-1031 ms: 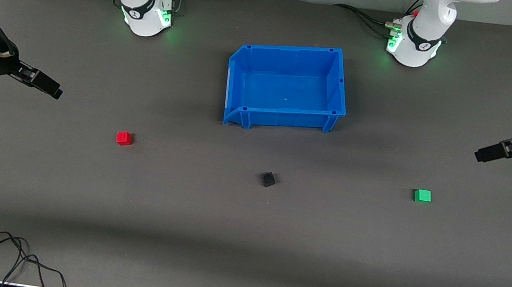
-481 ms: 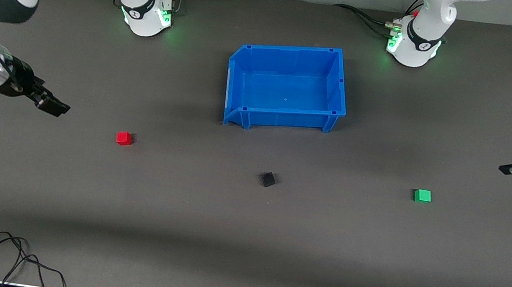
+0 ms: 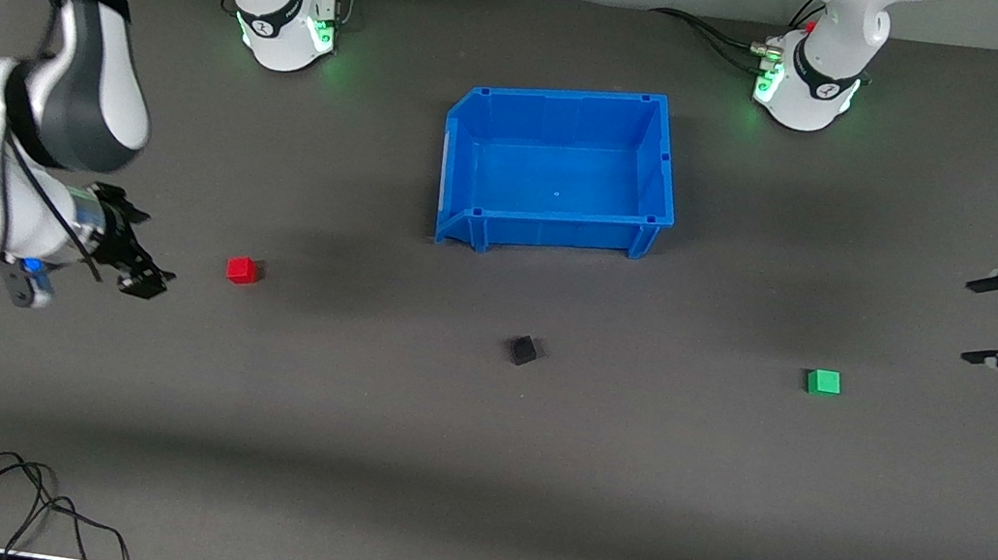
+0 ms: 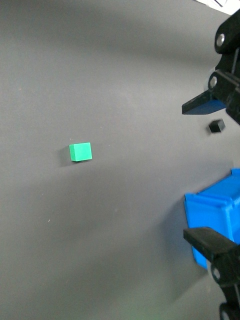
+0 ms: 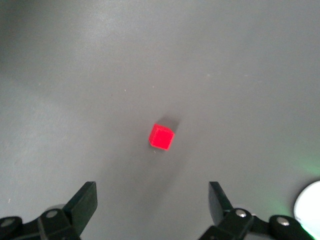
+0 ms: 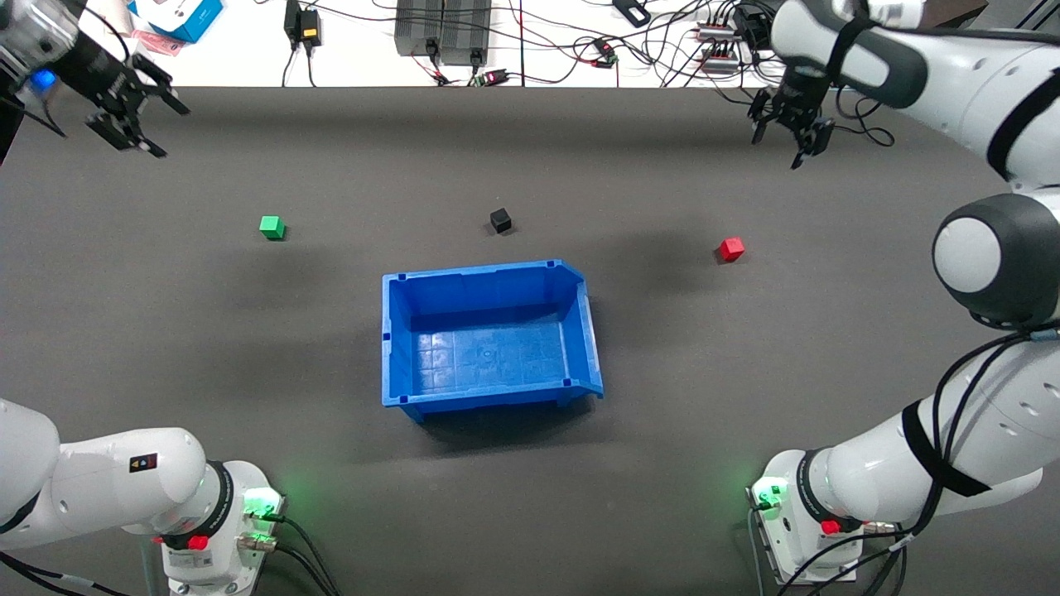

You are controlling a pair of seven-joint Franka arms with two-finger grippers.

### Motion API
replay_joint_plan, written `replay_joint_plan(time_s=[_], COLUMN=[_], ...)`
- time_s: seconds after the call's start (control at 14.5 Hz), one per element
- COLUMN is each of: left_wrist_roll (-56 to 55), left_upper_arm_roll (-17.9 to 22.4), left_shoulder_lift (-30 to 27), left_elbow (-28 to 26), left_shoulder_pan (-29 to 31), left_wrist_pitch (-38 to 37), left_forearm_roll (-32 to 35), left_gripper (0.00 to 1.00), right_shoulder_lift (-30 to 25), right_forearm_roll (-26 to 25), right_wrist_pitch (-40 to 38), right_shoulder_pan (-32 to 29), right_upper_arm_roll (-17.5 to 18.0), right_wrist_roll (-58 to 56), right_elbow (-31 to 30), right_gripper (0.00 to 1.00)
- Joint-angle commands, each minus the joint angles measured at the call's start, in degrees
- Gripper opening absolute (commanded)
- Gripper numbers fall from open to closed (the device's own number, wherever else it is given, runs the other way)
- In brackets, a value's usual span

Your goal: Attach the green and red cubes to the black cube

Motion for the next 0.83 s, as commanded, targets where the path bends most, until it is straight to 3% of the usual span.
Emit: replay_joint_plan(time_s=[0.0, 0.41, 0.48, 0.62, 0.76], left_wrist_roll=[-0.39, 9.44, 11.98, 19.88, 26.05], left_upper_arm_roll=[-0.41, -0.41, -0.49, -0.49, -0.49], left_shoulder_lift=[-0.93, 9.52, 11.02, 13.13, 15.24], left_elbow=[-8.43, -12.58, -13.80, -16.53, -17.59], left_shoulder_pan=[0.48, 1.10, 1.10, 1.01, 0.83], left_wrist_pitch=[8.82, 21.66, 24.29, 28.43, 30.03], left_forearm_roll=[-4.44, -14.55, -16.56, -21.65, -26.58], left_gripper=[1.00, 1.00, 1.00, 1.00, 1.00], right_shoulder_lift=[-1.49, 3.60, 5.17, 8.16, 10.28], right_forearm_roll=[-0.24, -0.67, -0.76, -1.03, -1.03], right_wrist_pitch=[9.14, 15.30, 17.32, 21.02, 23.40], right_shoulder_pan=[1.03, 2.35, 2.35, 2.35, 2.35], right_upper_arm_roll=[-0.56, -0.64, -0.73, -0.82, -0.82], right_wrist_roll=[7.34, 12.82, 13.26, 13.26, 13.26], right_elbow=[-9.11, -13.26, -13.62, -14.23, -14.24], right_gripper=[0.96, 0.87, 0.87, 0.76, 0.75])
